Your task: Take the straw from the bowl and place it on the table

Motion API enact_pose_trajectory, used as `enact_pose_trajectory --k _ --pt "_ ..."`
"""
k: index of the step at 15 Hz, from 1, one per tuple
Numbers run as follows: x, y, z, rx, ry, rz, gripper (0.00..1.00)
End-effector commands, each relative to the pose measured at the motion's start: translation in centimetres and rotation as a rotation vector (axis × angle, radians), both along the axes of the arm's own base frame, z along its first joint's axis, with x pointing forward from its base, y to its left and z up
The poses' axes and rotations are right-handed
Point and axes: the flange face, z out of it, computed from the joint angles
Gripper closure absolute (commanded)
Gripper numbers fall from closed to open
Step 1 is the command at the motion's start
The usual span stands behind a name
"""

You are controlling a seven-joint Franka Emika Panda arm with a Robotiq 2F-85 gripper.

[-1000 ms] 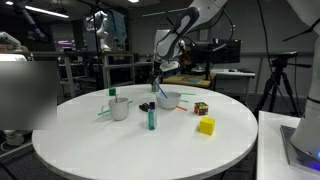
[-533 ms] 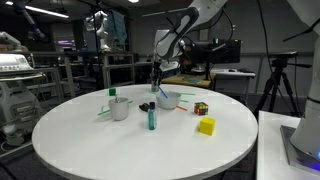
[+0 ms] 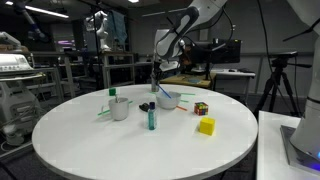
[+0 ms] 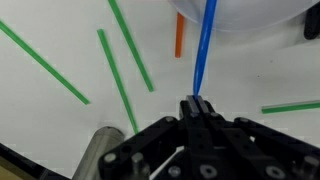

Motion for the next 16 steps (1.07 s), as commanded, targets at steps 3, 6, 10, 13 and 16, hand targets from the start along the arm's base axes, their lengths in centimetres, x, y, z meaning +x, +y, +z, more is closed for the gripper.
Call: enact_pose_trajectory --k 3,6,10,13,16 --pt "-1.9 0.4 3.8 0.01 0.037 -0.032 1.0" --pt "-3.6 -0.1 6.2 0.013 0.057 -0.063 1.0" --pt "-6.7 -1.8 9.0 0.001 0.07 -0.127 1.0" --pt "-9.2 -3.5 9.9 -0.024 0.088 -0.181 1.0" --pt "-11.7 -5.2 10.1 -0.037 0.119 -0.235 1.0"
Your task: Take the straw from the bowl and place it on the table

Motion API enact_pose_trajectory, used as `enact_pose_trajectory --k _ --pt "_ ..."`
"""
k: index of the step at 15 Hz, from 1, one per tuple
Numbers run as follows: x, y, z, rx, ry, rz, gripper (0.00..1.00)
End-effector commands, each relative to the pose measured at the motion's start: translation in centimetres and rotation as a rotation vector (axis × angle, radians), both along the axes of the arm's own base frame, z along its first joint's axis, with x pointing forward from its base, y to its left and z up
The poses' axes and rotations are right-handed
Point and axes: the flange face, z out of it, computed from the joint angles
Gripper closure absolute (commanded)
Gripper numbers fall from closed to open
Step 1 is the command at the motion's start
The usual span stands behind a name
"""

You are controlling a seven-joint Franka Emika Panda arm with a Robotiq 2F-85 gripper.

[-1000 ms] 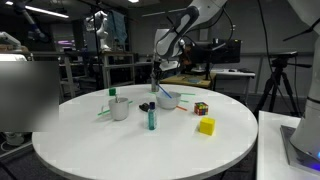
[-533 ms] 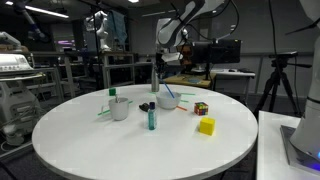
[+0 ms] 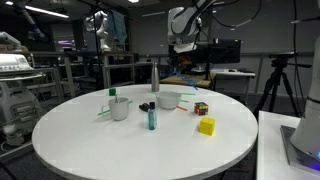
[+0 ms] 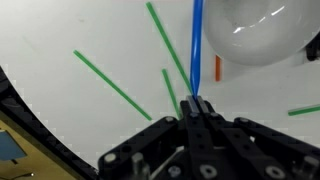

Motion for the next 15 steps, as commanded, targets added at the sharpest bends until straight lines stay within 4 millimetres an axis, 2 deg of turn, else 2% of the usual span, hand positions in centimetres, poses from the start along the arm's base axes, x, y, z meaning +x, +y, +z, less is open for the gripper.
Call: enact_pose_trajectory --k 1,6,10,15 --pt "-4.0 -1.6 0.8 -0.015 0.036 -0.075 1.0" --pt "-6.6 -3.6 0.3 -0.018 0.046 -0.096 1.0" --pt "-7.5 -5.0 -0.9 -0.064 0.074 -0.07 1.0" --pt "-8.6 -6.5 -2.5 -0.007 0.174 -0.002 1.0"
